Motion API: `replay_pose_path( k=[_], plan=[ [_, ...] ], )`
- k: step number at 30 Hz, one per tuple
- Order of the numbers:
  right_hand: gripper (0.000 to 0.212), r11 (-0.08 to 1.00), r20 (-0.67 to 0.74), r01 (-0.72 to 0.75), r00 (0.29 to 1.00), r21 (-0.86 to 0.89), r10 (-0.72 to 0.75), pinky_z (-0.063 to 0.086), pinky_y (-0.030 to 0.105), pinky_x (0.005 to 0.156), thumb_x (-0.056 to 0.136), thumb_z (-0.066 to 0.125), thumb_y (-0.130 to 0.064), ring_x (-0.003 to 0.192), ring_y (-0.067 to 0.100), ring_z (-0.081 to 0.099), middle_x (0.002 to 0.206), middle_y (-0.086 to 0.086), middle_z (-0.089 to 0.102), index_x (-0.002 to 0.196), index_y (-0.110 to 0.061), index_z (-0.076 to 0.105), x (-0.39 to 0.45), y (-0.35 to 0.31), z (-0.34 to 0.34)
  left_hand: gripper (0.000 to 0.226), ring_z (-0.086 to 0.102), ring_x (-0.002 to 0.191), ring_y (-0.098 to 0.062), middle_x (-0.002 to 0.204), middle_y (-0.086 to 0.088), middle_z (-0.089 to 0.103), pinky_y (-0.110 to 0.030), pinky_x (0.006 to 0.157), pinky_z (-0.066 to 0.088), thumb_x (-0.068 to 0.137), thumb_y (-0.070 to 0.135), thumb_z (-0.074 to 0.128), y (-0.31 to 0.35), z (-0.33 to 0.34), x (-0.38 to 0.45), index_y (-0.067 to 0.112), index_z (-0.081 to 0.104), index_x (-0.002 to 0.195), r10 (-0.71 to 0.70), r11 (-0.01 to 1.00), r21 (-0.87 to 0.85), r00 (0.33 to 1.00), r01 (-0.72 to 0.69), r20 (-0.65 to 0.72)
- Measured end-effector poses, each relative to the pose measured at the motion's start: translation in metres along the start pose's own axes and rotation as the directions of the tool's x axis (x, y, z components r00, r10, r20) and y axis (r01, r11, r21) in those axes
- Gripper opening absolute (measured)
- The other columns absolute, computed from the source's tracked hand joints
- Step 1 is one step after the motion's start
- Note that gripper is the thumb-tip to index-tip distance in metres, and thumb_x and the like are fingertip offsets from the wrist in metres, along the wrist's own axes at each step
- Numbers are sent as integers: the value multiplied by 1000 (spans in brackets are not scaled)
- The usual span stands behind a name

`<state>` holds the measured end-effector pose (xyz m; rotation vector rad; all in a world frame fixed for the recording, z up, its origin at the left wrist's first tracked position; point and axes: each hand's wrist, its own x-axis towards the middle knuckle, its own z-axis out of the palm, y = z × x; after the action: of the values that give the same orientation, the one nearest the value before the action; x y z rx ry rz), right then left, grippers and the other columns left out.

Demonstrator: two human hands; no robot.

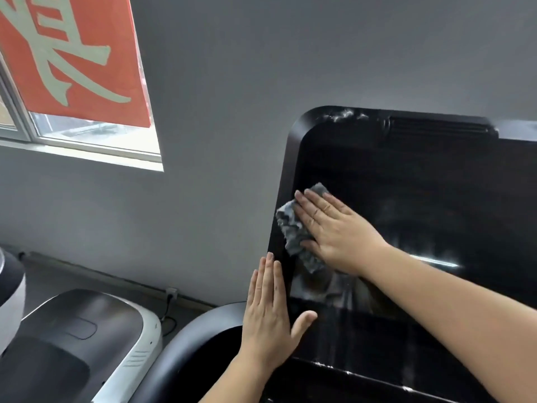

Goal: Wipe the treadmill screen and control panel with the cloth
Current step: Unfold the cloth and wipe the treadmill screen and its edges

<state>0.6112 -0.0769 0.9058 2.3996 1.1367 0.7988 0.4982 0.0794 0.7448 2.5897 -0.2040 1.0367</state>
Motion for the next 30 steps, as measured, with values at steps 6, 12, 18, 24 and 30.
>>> replay_pose_path(
  k=[6, 12, 18, 24, 30],
  plan=[
    [70, 916, -5, -389, 920, 101, 391, -5, 43, 124, 102, 9, -47, 153, 26, -4, 166, 14, 1, 157, -4, 2, 60, 18, -20, 94, 9, 155, -33, 168, -19, 4, -47, 121, 16, 101, 68, 28, 0, 3, -3, -4, 9, 157, -11, 1000, 13, 1000, 11, 11],
    [66, 976, -89, -175, 978, 127, 187, 16, 48, 122, 102, 29, -41, 153, 28, 2, 165, 13, 8, 156, -4, 17, -28, -57, 17, 102, 9, 155, -33, 167, -19, 7, -49, 122, 16, 96, 73, 37, -2, 3, -2, -6, 13, 156, 8, 999, -47, 1000, -8, 10],
    [64, 976, -39, 217, 975, -8, -217, 15, 45, 122, 104, 33, -47, 153, 26, 11, 164, 11, 17, 155, -9, 25, -55, -34, 18, 106, 15, 154, -34, 166, -20, 14, -51, 118, 23, 92, 76, 42, -1, 2, -2, -5, 19, 156, 14, 999, -52, 1000, -15, -24],
    [70, 979, -66, -200, 977, 41, 202, 12, 43, 123, 101, 20, -49, 151, 29, 20, 161, 15, 27, 153, -3, 28, 36, 53, -12, 105, 15, 153, -36, 167, -20, 10, -50, 118, 22, 94, 76, 37, -2, 5, -3, -5, 12, 156, 19, 1000, -12, 1000, -19, -22],
    [65, 953, -153, -268, 945, 140, 288, 18, 50, 122, 103, 31, -41, 152, 31, 12, 163, 15, 19, 155, -3, 24, -13, -25, 12, 104, 15, 153, -37, 165, -23, 13, -53, 118, 24, 95, 73, 41, -2, 5, -3, -6, 13, 155, 34, 998, -48, 998, -36, -44]
  ],
)
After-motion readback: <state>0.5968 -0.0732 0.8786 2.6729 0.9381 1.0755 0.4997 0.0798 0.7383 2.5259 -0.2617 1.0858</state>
